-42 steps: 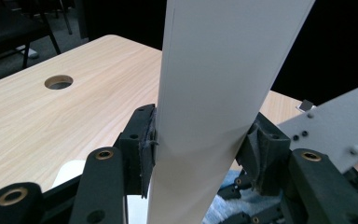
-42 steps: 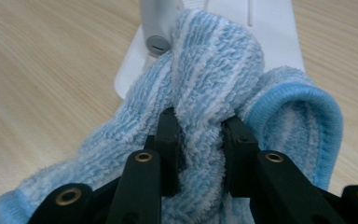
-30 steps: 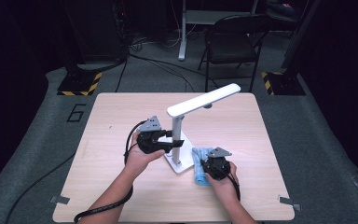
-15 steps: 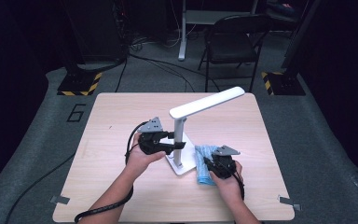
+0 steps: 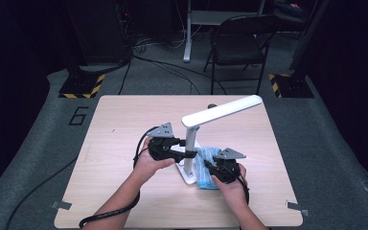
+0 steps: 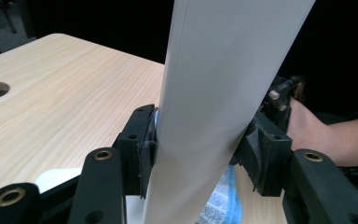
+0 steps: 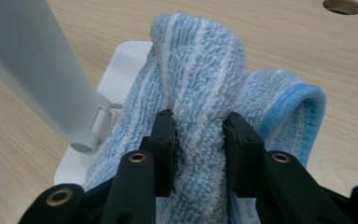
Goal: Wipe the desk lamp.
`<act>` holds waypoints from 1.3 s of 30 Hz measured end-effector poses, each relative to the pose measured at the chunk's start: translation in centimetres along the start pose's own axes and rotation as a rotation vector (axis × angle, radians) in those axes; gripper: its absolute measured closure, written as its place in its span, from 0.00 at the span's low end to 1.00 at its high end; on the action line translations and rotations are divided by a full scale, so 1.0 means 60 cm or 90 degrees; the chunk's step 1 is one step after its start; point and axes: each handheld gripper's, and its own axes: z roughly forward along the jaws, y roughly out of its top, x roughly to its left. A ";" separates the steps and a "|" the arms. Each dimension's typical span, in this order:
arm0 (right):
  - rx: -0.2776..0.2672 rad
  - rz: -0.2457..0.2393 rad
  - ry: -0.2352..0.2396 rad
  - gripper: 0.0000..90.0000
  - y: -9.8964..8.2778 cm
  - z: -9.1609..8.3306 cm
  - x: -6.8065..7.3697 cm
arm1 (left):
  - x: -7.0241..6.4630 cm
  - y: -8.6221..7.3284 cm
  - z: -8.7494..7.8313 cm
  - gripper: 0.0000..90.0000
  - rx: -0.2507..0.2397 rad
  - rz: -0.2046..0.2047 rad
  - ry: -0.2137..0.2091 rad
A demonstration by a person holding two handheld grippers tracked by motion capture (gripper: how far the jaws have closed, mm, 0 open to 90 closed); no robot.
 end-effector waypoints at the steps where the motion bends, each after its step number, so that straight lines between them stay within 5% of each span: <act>1: 0.004 -0.006 0.000 0.75 -0.001 0.001 0.000 | 0.000 0.000 0.001 0.55 -0.001 0.005 -0.004; 5: 0.013 -0.015 0.002 0.73 -0.004 0.014 0.000 | -0.001 0.000 0.002 0.55 0.001 0.012 -0.020; 10: 0.050 -0.019 0.021 0.64 -0.011 0.033 -0.005 | -0.003 -0.001 0.001 0.55 -0.002 0.015 -0.008; 19: 0.008 0.014 -0.004 0.46 -0.004 0.010 -0.005 | -0.012 -0.001 -0.005 0.52 0.000 0.017 0.014; 29: 0.037 0.013 -0.013 0.42 -0.027 0.027 0.009 | -0.013 -0.007 -0.010 0.52 0.001 0.014 0.027; 35: 0.035 -0.008 -0.016 0.52 -0.033 0.031 0.014 | -0.016 -0.012 -0.015 0.52 -0.005 0.008 0.034; 39: 0.030 -0.020 -0.004 0.67 -0.033 0.033 0.015 | -0.020 -0.012 -0.011 0.54 0.001 0.009 0.046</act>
